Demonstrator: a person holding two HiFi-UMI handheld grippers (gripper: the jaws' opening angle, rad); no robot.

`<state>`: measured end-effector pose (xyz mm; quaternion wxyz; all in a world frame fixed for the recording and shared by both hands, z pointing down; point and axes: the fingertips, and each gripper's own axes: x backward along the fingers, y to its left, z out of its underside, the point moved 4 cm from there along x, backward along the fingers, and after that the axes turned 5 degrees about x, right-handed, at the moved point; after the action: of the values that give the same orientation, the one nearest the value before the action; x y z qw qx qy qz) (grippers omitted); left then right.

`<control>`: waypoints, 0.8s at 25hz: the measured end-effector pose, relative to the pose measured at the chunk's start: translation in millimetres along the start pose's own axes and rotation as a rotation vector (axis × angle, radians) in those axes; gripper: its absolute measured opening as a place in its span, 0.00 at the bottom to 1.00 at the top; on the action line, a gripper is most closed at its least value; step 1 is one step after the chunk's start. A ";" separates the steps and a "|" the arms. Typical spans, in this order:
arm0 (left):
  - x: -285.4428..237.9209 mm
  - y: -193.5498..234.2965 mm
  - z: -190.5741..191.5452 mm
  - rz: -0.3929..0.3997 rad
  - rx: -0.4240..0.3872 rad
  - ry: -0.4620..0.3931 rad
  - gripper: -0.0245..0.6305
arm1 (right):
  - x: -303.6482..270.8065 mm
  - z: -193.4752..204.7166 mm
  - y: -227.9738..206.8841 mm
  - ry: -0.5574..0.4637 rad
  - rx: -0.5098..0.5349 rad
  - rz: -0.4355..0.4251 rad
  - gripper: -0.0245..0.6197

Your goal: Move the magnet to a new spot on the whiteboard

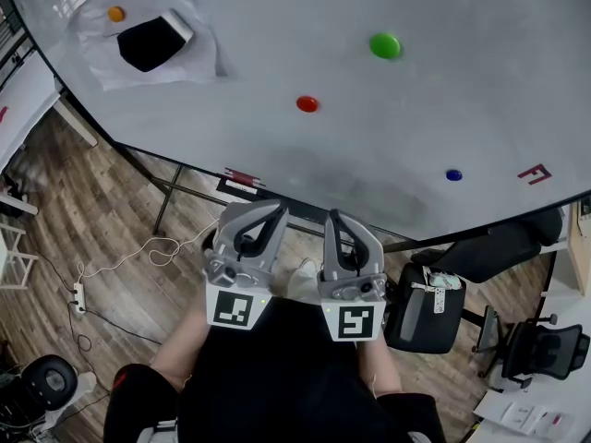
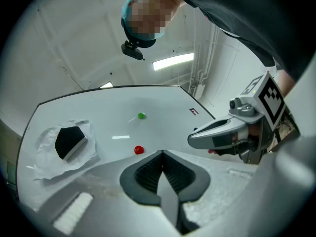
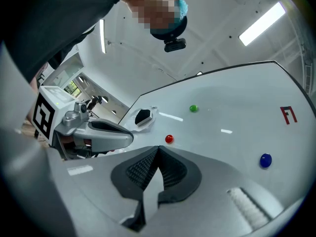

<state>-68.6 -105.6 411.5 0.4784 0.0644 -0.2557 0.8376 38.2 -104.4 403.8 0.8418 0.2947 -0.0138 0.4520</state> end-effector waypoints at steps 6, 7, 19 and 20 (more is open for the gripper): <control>0.6 -3.0 0.8 -0.001 -0.003 0.011 0.04 | 2.1 -0.1 -2.5 -0.006 -0.006 0.005 0.04; 0.7 -3.2 0.6 -0.001 -0.003 0.011 0.04 | 2.1 -0.2 -2.7 -0.007 -0.006 0.007 0.04; 2.5 -4.0 -2.4 -0.003 -0.009 0.008 0.04 | 2.9 -3.4 -0.5 -0.010 0.016 -0.002 0.04; 2.8 -4.0 -2.5 -0.003 -0.009 0.008 0.04 | 2.8 -3.9 -0.4 -0.012 0.017 -0.003 0.04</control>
<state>-66.4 -100.6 411.8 0.4811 0.0590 -0.2576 0.8359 39.3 -100.4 401.1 0.8398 0.3046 -0.0146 0.4492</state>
